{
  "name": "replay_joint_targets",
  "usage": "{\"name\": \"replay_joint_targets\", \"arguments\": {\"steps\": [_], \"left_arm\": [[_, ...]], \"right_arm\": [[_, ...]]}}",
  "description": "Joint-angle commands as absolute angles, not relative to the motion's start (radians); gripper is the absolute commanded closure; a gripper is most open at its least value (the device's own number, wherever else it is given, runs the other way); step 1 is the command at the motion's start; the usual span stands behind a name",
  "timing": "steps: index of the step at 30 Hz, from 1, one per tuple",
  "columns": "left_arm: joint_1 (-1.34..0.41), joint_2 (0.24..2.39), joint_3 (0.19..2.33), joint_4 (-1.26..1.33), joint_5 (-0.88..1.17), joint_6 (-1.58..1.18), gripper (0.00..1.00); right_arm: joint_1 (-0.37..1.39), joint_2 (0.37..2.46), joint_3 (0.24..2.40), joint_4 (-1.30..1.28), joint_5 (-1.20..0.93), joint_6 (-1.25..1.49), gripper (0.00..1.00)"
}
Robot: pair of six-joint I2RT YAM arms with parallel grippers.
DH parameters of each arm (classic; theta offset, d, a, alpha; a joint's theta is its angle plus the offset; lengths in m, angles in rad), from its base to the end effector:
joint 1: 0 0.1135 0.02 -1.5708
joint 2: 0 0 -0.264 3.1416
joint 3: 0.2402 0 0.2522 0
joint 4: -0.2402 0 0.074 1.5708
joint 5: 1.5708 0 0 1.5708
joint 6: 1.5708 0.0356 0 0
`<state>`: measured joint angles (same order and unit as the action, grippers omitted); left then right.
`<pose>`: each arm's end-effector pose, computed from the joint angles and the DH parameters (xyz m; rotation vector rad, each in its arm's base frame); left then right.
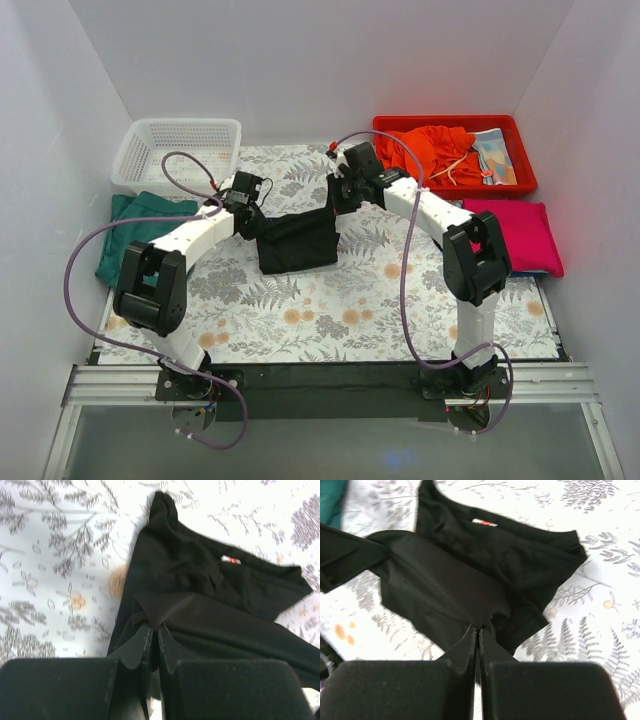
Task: Fold and stack the t-shirts
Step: Fold the long partially folded tshirt into a neat square
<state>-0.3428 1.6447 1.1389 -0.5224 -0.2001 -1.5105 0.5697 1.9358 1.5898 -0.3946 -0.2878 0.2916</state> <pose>0.3217 -0.1073 0.2173 -1.5096 2.1519 -0.4260 0.3691 0.2484 0.2605 -0.4833 2.3502 0.7558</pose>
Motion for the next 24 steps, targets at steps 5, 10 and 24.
{"name": "replay_joint_targets", "arguments": {"steps": [5, 10, 24], "left_arm": [[-0.285, 1.776, 1.249, -0.469, -0.236, -1.417, 1.00], [-0.279, 1.871, 1.334, -0.446, -0.193, -1.356, 1.00], [-0.276, 1.812, 1.467, -0.433, -0.183, -1.263, 0.37]], "right_arm": [[0.554, 2.060, 1.715, -0.406, -0.181, 0.276, 0.99], [0.554, 2.098, 1.750, -0.416, -0.138, 0.291, 0.99], [0.549, 2.069, 1.737, -0.448, -0.012, 0.350, 0.58]]}}
